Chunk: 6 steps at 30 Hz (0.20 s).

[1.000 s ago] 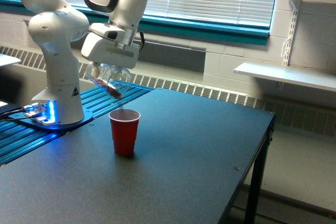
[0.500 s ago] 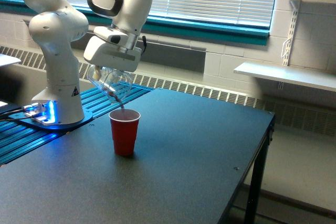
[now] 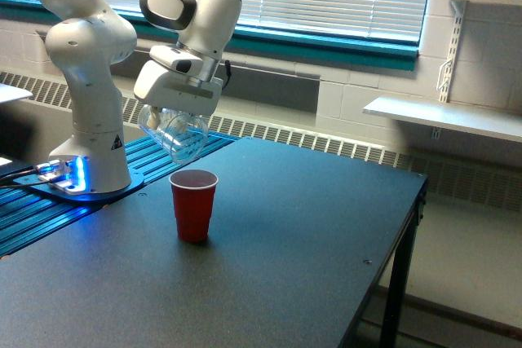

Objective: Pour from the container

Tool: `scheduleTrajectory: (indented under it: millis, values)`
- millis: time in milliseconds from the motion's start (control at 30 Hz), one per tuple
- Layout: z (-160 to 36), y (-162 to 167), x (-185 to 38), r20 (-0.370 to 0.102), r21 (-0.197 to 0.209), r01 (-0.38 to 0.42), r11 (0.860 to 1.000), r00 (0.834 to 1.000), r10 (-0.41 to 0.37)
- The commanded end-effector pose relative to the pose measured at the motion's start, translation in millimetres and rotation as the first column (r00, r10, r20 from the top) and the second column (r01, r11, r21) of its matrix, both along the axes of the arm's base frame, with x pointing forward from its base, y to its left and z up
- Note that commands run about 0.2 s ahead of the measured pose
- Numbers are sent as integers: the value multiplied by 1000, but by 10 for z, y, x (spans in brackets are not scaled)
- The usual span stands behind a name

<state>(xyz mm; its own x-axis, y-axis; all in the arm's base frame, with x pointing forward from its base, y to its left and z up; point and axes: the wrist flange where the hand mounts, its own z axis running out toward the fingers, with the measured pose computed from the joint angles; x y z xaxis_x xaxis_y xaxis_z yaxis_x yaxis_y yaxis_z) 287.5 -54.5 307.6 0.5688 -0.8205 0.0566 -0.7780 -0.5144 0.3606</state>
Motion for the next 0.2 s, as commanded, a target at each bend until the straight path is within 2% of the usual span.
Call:
scheduleTrajectory:
  millis: [33, 200]
  values:
    - [-3, -11, 56, 6, 18, -29, 999, 1000, 29]
    - [6, -25, 82, 17, 25, -29, 999, 999, 29]
